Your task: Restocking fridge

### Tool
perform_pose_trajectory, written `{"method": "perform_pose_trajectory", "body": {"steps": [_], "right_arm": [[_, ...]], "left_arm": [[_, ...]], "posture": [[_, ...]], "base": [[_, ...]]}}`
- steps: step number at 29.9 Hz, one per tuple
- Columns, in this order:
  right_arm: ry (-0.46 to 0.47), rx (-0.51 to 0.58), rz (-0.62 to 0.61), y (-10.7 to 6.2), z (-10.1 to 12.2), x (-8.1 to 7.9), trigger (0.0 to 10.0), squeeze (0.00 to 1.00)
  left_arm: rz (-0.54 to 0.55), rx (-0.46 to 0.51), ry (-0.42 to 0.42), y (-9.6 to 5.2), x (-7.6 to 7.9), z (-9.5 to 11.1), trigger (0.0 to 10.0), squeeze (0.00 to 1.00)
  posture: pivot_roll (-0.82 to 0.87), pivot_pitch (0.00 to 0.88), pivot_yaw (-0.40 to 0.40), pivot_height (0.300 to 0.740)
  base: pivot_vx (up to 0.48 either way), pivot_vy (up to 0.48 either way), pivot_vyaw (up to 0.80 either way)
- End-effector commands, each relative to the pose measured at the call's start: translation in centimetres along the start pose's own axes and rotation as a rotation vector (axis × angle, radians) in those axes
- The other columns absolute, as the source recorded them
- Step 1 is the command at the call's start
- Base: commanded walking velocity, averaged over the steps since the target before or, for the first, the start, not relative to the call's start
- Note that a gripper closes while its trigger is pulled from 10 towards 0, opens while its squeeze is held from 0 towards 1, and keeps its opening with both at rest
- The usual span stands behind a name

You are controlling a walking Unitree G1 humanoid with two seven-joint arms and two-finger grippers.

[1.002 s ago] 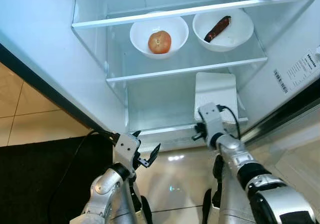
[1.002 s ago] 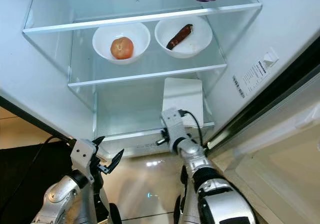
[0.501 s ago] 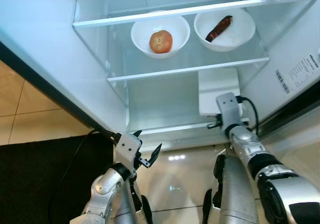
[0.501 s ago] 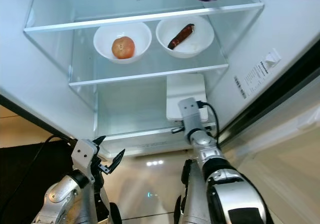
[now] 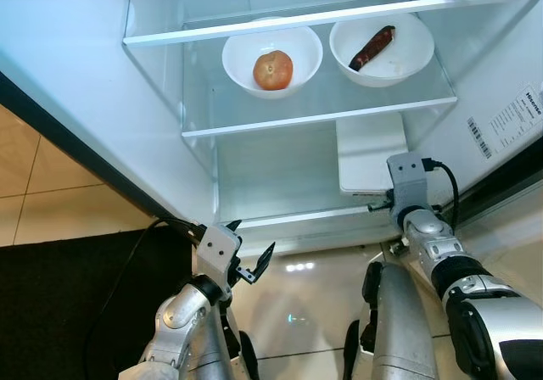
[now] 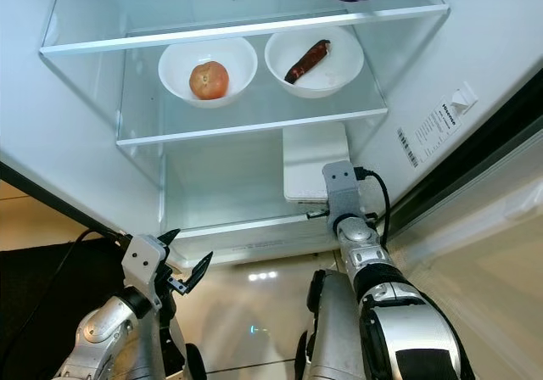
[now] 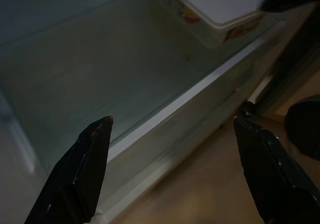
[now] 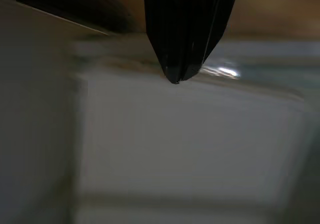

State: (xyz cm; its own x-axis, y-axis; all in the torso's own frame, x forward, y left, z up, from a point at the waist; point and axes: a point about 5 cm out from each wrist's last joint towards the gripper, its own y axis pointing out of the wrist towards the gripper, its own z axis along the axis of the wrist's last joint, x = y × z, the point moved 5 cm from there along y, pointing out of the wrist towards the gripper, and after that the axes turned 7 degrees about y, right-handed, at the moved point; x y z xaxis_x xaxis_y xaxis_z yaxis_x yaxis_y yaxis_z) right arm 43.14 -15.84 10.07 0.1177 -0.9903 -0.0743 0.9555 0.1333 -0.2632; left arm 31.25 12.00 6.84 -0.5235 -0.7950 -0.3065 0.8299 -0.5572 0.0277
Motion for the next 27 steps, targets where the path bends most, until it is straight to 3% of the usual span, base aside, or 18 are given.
{"method": "perform_pose_trajectory", "body": {"steps": [1,7,12,18,27], "right_arm": [[0.109,0.023,0.169,0.0,0.0,-2.8,10.0,0.0],[0.179,0.041,0.297,-0.1,0.5,-5.2,10.0,0.0],[0.152,0.012,0.298,0.1,-0.2,-6.5,10.0,0.0],[0.106,-0.03,0.285,0.1,-1.4,-7.2,10.0,0.0],[0.113,-0.048,0.23,0.4,-1.2,-7.2,10.0,0.0]], "left_arm": [[-0.013,-0.053,-0.01,-0.9,0.5,-1.3,10.0,0.0],[-0.02,-0.053,-0.013,-1.1,0.8,-1.3,10.0,0.0],[-0.026,-0.051,-0.011,-1.4,1.0,-1.2,10.0,0.0],[-0.03,-0.05,-0.008,-2.0,1.1,-1.0,10.0,0.0],[-0.027,0.021,0.034,-2.1,0.1,1.8,10.0,0.0]], "posture": [[0.11,0.398,0.025,0.317],[0.12,0.409,0.028,0.317],[0.13,0.427,0.032,0.317],[0.14,0.454,0.044,0.317],[0.19,0.508,0.05,0.317]], "base": [[0.0,0.0,0.0],[0.0,0.0,0.0],[0.0,0.0,0.0],[0.0,0.0,0.0],[0.0,0.0,0.0]]}}
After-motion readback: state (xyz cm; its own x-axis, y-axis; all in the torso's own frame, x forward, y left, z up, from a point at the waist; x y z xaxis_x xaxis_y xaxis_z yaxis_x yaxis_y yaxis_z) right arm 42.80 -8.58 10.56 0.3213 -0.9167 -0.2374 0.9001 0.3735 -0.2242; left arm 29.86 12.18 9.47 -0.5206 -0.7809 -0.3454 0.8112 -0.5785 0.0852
